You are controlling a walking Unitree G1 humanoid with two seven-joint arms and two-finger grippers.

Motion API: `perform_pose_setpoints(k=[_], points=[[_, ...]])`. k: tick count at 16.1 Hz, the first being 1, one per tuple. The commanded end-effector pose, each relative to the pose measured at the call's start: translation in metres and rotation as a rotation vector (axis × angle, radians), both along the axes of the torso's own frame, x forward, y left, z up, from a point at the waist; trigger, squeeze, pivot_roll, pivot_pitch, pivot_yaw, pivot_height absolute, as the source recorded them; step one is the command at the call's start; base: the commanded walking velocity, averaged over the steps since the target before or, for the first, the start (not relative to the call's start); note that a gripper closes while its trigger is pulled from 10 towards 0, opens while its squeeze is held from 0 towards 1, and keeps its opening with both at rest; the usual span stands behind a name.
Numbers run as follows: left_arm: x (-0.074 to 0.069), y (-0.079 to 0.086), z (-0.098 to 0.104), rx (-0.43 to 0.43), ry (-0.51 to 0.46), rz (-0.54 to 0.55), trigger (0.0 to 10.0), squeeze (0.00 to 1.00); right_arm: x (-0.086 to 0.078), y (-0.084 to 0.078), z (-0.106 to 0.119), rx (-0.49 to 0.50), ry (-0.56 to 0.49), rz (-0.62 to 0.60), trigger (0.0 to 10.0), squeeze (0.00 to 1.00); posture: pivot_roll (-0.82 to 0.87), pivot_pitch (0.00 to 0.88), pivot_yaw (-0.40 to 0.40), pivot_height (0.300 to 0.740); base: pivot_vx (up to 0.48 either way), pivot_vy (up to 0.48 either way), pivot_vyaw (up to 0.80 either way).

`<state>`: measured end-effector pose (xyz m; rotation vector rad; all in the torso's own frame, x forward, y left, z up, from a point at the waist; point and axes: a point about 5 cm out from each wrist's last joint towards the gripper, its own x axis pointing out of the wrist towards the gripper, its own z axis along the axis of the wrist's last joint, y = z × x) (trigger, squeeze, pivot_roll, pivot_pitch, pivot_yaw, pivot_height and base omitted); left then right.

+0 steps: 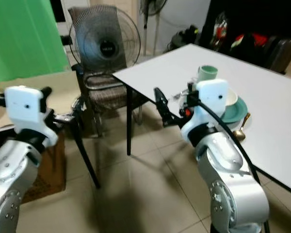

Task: Setting the table

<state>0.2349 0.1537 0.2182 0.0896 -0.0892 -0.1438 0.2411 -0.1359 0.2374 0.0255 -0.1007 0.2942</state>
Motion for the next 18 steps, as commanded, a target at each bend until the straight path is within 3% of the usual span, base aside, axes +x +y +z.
perform_pose_setpoints(k=[1, 3, 7, 11, 13, 18], points=[[0.0, -0.004, 0.0, -0.002, 0.003, -0.015, 10.0, 0.0, -0.001, -0.003, 0.002, -0.015, -0.011, -0.009, 10.0, 0.0, -0.08, 0.0, 0.02, 0.74, 0.0, 0.0, 0.0], [0.0, -0.004, -0.001, 0.012, 0.019, -0.011, 10.0, 0.0, -0.001, 0.001, 0.002, -0.055, -0.018, 0.017, 10.0, 0.0, -0.07, 0.0, 0.02, 0.74, 0.0, 0.0, 0.4], [0.0, 0.0, 0.0, 0.041, 0.0, 0.012, 10.0, 0.0, -0.002, 0.004, 0.0, -0.038, -0.006, 0.028, 10.0, 0.0, -0.07, 0.0, 0.02, 0.74, 0.0, 0.0, 0.8], [0.001, 0.005, 0.002, 0.031, -0.006, 0.039, 10.0, 0.0, -0.003, 0.007, -0.003, -0.008, 0.015, 0.052, 10.0, 0.0, -0.07, 0.0, 0.021, 0.74, 0.0, 0.0, 0.0], [0.0, 0.005, 0.002, 0.03, -0.009, 0.039, 10.0, 0.0, -0.004, 0.01, -0.001, -0.06, -0.005, 0.079, 10.0, 0.0, -0.07, 0.0, 0.021, 0.74, 0.0, 0.0, 0.0], [0.0, 0.005, 0.003, 0.024, -0.011, 0.043, 10.0, 0.0, -0.005, 0.012, -0.001, -0.036, -0.005, 0.09, 10.0, 0.0, -0.07, 0.0, 0.02, 0.74, 0.049, 0.0, 0.6]])
